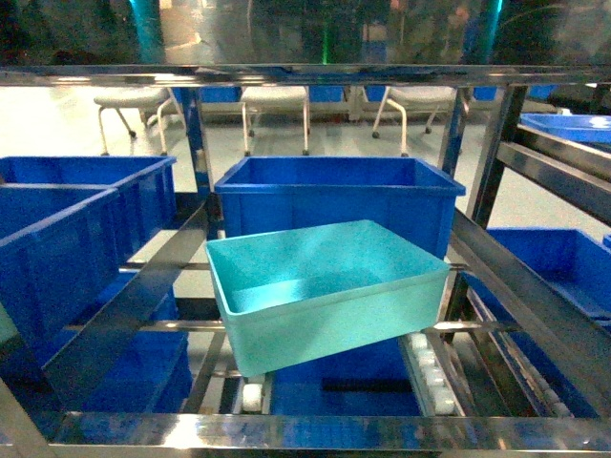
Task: Organize blue bins on left shelf correctly
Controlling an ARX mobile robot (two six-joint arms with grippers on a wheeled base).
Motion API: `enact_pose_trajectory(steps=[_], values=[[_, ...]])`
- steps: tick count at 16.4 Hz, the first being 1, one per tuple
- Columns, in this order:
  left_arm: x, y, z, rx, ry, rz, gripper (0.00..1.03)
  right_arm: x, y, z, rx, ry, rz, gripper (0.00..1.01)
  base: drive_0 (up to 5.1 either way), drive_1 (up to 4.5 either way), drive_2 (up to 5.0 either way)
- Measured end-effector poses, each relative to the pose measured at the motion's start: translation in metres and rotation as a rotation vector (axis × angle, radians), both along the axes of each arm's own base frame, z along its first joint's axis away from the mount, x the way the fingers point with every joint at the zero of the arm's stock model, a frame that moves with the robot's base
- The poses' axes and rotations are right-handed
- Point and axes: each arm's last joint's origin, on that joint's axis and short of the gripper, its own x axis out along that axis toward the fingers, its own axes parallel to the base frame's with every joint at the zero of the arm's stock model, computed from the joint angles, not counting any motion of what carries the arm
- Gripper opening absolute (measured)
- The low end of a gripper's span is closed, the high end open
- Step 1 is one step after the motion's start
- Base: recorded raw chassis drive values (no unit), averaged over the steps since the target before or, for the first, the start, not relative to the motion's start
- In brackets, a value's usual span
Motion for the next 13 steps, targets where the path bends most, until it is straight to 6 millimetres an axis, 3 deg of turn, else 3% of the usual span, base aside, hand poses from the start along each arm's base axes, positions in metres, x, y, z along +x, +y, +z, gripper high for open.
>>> enact_pose_trajectory(steps=[1, 2, 5, 11, 13], values=[[-0.014, 0.005, -0.009, 0.009, 0.050, 0.006, 0.12, -0.011, -0.009, 0.000, -0.008, 0.010, -0.015, 0.01, 0.0, 0.00, 0.0], [-0.024, 0.008, -0.014, 0.010, 0.079, 0.007, 0.01, -0.020, -0.014, 0.004, -0.003, -0.005, -0.021, 0.02, 0.0, 0.00, 0.0], [-0.042, 0.018, -0.006, 0.010, 0.036, -0.007, 0.02, -0.038, -0.022, 0.019, 0.000, -0.021, -0.008, 0.02, 0.0, 0.00, 0.0], [-0.060, 0.022, -0.008, 0.010, 0.050, 0.002, 0.02, -0.056, -0.029, 0.016, -0.002, 0.000, -0.004, 0.02, 0.0, 0.00, 0.0], [-0.070, 0.022, -0.007, 0.010, 0.042, 0.003, 0.02, -0.065, -0.042, 0.019, 0.000, -0.017, -0.032, 0.02, 0.0, 0.00, 0.0]])
